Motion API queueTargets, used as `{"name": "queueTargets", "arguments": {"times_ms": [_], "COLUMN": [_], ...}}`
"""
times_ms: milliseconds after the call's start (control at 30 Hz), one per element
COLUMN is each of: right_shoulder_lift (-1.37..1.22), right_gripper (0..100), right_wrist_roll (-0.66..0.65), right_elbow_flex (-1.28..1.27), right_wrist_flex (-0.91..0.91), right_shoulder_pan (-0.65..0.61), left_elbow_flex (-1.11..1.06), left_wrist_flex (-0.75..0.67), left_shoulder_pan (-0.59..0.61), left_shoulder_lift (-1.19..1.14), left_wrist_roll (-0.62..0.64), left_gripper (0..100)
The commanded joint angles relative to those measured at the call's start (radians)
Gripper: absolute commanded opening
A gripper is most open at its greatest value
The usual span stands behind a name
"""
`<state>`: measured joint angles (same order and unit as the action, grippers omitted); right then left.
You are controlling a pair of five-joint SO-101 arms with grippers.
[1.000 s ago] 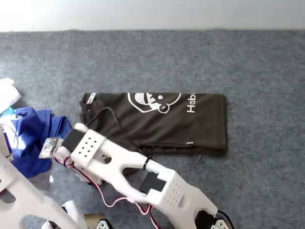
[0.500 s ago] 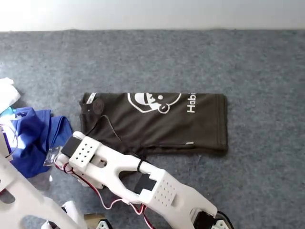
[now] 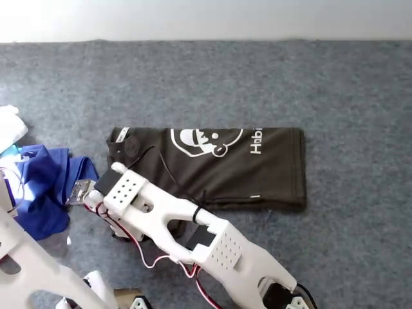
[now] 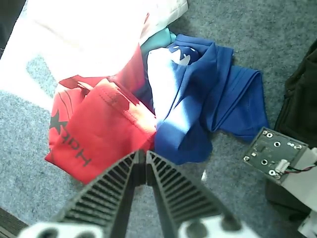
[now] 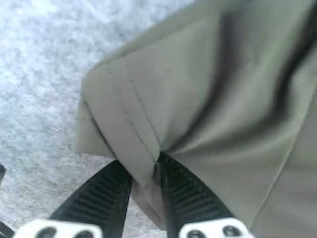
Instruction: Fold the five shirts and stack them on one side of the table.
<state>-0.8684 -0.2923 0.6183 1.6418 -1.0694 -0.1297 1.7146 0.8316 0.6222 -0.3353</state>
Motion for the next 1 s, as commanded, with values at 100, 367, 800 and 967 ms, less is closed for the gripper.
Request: {"name": "queueTargets", "arguments": {"times_ms": [100, 367, 800, 967], "right_shoulder_lift": [0.007, 0.113, 0.114, 0.111], "right_gripper": [0.9, 0.9, 0.9, 0.9], "right_wrist_roll": [-0.012, -0.014, -0.183, -0.244], "right_elbow_flex": [0.097, 0.227, 0.304, 0.302], "right_wrist_flex": [0.061, 0.124, -0.03, -0.119], "right_shoulder_pan": [0.031, 0.108, 0.285, 0.329], "left_elbow_flex": [0.005, -0.039, -0.039, -0.039], "left_wrist_flex": [0.0, -0.005, -0.005, -0.005], "left_shoulder_pan": [0.005, 0.003, 0.0, 0.0], "left_shoulder_lift": [0.02, 0.026, 0.025, 0.026], "left_wrist_roll": [0.009, 0.009, 0.009, 0.009], "left_gripper": [1, 1, 1, 1]}}
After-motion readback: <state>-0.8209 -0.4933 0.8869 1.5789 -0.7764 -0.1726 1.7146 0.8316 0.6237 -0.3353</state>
